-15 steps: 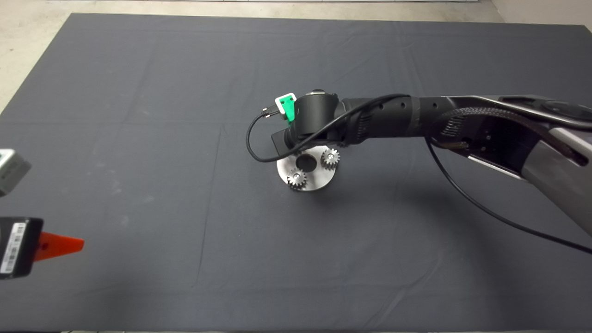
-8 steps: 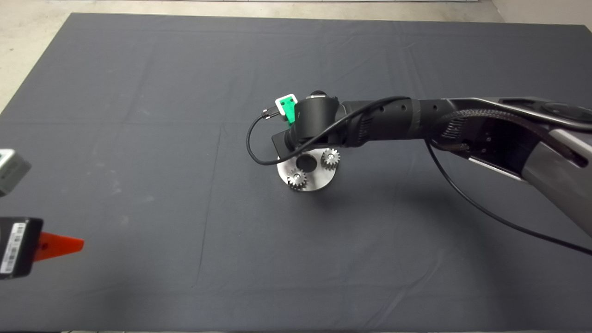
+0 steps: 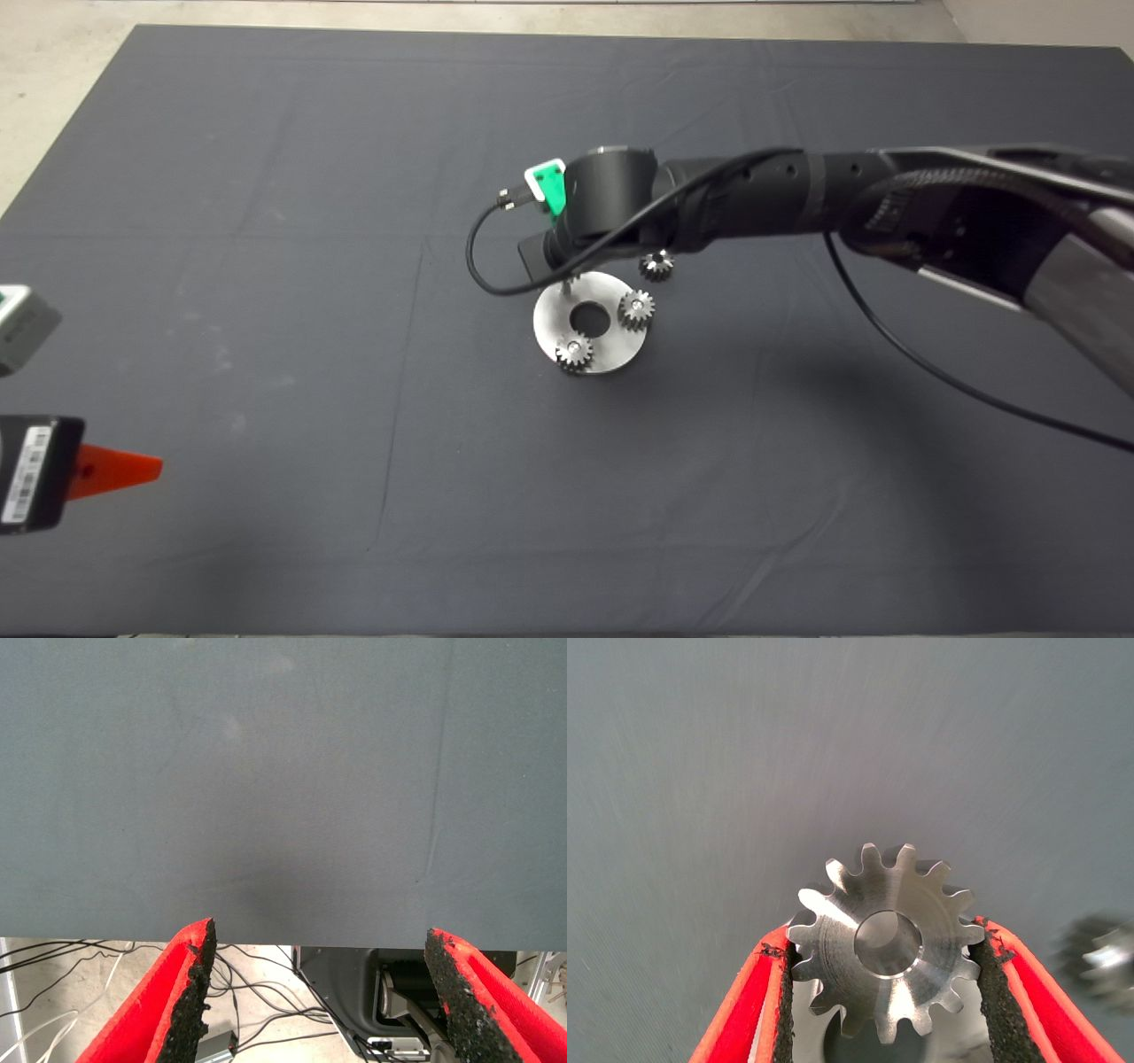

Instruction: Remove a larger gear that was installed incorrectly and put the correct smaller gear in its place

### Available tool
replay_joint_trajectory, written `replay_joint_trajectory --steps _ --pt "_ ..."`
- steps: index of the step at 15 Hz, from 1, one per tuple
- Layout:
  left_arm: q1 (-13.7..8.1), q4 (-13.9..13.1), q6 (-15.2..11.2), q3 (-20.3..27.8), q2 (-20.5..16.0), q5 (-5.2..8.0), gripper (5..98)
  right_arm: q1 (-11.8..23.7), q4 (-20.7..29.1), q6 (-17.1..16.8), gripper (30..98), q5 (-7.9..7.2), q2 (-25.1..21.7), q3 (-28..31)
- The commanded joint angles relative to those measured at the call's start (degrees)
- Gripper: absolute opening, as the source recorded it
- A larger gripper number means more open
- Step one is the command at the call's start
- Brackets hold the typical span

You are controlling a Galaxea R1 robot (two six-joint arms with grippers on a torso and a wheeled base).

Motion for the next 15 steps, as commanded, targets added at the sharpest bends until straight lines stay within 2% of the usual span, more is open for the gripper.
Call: replay_joint_trajectory --steps 1,3,5,7,10,13,15 --pt "-0.5 1.4 0.3 0.7 0.4 3.49 59.2 8.3 6.8 0.5 42.1 -3.52 -0.1 2.5" --pt "-0.2 1.7 0.1 0.7 0.4 3.42 59.2 10.7 11.3 0.7 42.2 -3.43 -2.3 4.8" --pt "0.0 1.7 0.0 0.7 0.4 3.42 59.2 10.6 11.6 3.8 42.3 -3.52 -7.1 9.0" --pt "0.1 1.7 -0.1 0.7 0.8 3.42 59.2 9.8 12.0 4.2 42.2 -3.52 -13.6 10.7" --pt "0.8 1.7 -0.9 0.7 2.0 3.34 59.2 8.4 16.9 4.3 42.1 -3.52 -25.0 14.6" --pt "0.8 1.7 -1.9 0.7 3.1 3.42 59.2 7.4 16.9 4.3 42.2 -3.52 -35.5 20.3" --pt "0.8 1.6 -2.0 0.7 3.2 3.42 59.2 7.3 16.9 4.2 42.1 -3.7 -38.9 22.3"
